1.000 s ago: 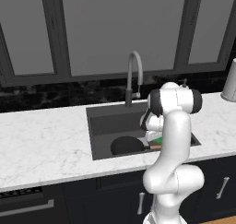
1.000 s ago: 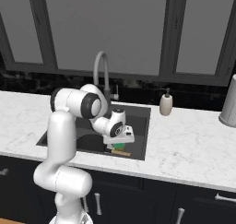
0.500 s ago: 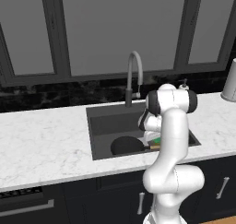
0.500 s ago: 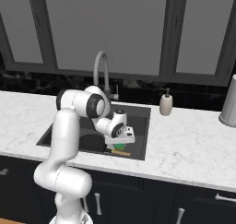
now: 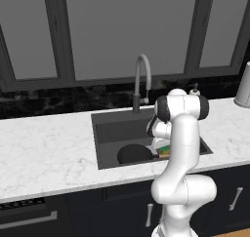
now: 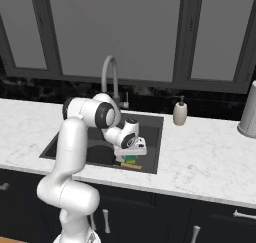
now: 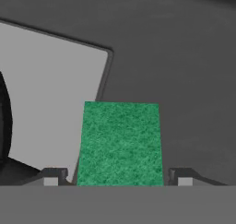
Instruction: Pick the pan and sponge and place them into the sink. Then turn on the water.
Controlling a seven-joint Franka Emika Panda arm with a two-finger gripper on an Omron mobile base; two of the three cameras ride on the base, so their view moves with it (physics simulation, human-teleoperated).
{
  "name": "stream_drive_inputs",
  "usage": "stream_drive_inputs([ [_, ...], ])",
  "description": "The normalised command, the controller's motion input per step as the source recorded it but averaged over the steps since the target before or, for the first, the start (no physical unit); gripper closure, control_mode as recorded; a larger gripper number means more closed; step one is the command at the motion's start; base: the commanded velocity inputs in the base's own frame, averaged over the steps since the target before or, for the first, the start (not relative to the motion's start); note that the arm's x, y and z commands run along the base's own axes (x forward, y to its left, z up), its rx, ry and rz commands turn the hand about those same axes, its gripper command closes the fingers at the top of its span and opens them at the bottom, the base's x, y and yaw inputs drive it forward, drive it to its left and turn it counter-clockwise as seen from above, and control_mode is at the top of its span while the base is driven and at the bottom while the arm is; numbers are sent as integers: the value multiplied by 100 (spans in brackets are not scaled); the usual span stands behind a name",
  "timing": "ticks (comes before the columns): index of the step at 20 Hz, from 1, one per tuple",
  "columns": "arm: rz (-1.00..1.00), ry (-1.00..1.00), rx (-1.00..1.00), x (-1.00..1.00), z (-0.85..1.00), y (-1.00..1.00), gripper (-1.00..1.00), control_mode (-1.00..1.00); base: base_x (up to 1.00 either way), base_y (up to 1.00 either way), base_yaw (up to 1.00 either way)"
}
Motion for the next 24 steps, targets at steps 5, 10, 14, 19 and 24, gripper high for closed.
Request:
stream_drive_inputs([
  [5, 2, -3, 2, 0, 0, 0, -100, -100, 0, 0, 0],
  [10, 3, -15, 3, -11, 31, 0, -100, -100, 0, 0, 0],
  [14, 4, -23, 6, -40, 71, -6, -100, -100, 0, 0, 0],
  [19, 1, -20, 10, -27, 88, -2, -100, -100, 0, 0, 0],
  [24, 0, -10, 13, -4, 100, 0, -100, -100, 0, 0, 0],
])
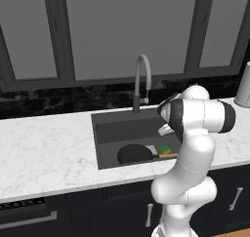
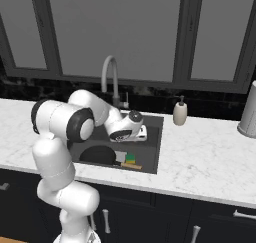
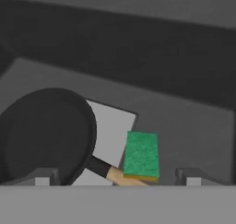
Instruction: Pick the pan and sponge and place them into the sink. Then turn on the water.
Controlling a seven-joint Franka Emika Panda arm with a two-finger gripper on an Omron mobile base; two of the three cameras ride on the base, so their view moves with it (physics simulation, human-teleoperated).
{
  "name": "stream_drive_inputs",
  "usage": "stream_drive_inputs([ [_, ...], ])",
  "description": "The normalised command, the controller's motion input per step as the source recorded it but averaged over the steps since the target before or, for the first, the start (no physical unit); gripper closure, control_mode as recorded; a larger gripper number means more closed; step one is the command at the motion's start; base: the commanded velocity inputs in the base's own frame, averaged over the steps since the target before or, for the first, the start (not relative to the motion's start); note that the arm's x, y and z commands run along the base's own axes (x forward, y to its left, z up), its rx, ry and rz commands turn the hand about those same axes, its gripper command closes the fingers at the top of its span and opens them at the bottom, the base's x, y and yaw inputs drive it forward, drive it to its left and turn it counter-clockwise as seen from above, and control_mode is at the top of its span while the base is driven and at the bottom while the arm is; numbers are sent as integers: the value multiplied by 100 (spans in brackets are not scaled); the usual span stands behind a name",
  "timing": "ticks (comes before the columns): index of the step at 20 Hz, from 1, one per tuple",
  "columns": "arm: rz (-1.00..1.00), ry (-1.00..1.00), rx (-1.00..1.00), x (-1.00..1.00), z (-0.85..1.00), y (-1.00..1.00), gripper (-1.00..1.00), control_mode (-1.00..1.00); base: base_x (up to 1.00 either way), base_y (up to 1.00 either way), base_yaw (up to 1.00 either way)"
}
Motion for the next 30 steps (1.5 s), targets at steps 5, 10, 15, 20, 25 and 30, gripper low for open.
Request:
stream_drive_inputs([
  [5, 0, -2, 9, -1, 98, -1, -100, -100, 0, 0, 0],
  [10, 0, 3, 0, 0, 44, 0, -100, -100, 0, 0, 0],
  [15, 0, 6, -1, 0, 3, 0, -100, -100, 0, 0, 0],
  [20, 0, 0, 0, 0, 0, 0, -100, -100, 0, 0, 0],
  [25, -2, 0, 0, 0, 0, 6, -100, -100, 0, 0, 0],
  [30, -14, 0, 5, 0, 0, 0, -100, -100, 0, 0, 0],
])
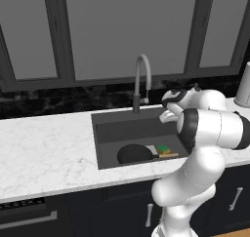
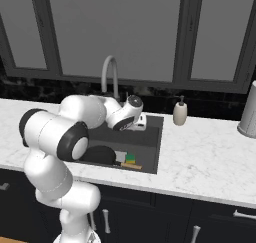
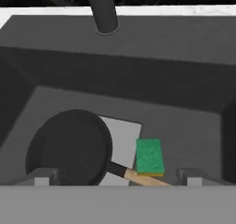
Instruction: Pick the pan and sponge and place them into the sink. Then turn on the water.
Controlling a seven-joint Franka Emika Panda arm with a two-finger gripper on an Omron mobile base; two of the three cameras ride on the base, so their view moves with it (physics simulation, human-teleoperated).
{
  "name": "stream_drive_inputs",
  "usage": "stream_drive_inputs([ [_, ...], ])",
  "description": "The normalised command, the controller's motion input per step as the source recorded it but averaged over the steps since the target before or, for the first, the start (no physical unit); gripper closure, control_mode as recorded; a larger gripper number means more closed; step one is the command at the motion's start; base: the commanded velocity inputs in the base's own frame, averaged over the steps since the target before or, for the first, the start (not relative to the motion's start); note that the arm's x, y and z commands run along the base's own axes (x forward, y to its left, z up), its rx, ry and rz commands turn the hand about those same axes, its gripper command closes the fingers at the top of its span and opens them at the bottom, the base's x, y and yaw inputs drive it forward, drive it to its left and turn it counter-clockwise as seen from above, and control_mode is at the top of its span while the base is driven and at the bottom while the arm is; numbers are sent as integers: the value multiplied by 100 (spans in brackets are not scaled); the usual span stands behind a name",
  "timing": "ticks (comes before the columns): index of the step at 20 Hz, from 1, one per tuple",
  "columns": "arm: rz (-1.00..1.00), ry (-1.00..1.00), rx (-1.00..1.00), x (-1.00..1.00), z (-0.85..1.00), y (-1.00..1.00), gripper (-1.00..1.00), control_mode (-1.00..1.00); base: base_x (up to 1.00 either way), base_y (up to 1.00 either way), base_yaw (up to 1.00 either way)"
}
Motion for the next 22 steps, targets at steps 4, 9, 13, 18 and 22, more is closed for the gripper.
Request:
stream_drive_inputs([
  [4, -21, 0, 14, 1, 8, 0, -100, -100, 0, 0, 0],
  [9, -20, 0, 18, 0, 14, 0, -100, -100, 0, 0, 0],
  [13, -17, 0, 22, 0, 19, 0, -100, -100, 0, 0, 0],
  [18, -19, 7, 19, 0, 18, 0, -100, -100, 0, 0, 0],
  [22, -20, 15, 11, 4, 8, 0, -100, -100, 0, 0, 0],
])
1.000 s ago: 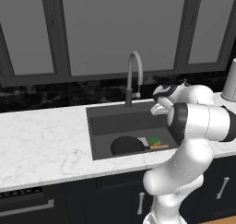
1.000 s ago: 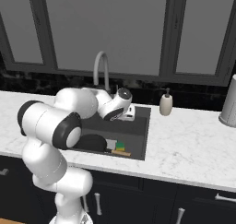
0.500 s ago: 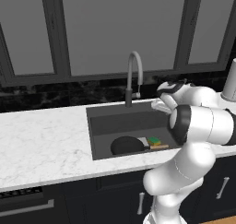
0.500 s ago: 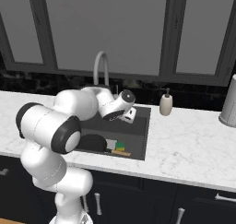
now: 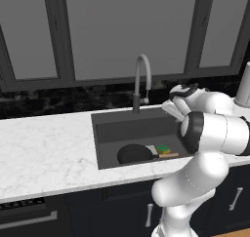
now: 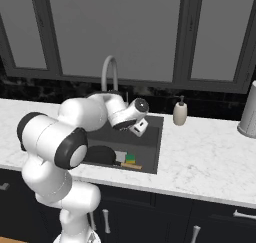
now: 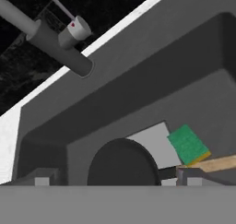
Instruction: Pick the pan and sponge and place them into the sink. Then turn on the water.
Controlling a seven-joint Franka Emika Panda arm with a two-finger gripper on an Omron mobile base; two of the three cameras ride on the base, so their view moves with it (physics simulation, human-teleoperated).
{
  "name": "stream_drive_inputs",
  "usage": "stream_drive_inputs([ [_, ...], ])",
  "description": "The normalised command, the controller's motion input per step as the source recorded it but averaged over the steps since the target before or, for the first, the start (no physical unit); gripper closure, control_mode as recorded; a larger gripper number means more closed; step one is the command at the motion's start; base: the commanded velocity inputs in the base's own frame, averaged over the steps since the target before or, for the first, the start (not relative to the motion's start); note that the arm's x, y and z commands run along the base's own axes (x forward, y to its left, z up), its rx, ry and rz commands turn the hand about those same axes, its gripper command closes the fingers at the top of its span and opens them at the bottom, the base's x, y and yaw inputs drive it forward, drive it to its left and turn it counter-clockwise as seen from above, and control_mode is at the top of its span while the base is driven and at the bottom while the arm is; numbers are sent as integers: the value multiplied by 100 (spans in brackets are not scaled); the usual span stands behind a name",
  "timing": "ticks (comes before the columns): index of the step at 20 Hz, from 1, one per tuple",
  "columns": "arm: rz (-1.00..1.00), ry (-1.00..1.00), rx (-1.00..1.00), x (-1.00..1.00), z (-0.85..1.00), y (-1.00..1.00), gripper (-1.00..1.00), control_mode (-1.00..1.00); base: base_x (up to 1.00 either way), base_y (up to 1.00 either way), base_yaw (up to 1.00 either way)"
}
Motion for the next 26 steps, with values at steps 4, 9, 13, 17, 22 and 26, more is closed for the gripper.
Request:
stream_drive_inputs([
  [4, -5, 9, 6, 3, 3, 1, -100, -100, 0, 0, 0],
  [9, 0, 5, 10, 0, 2, 0, -100, -100, 0, 0, 0],
  [13, 0, -2, 6, 1, 0, 0, -100, -100, 0, 0, 0],
  [17, 0, -5, 8, 14, 4, 0, -100, -100, 0, 0, 0],
  [22, 0, -7, 14, 25, 7, 2, -100, -100, 0, 0, 0],
  [26, 0, -6, 14, 24, 0, 6, -100, -100, 0, 0, 0],
])
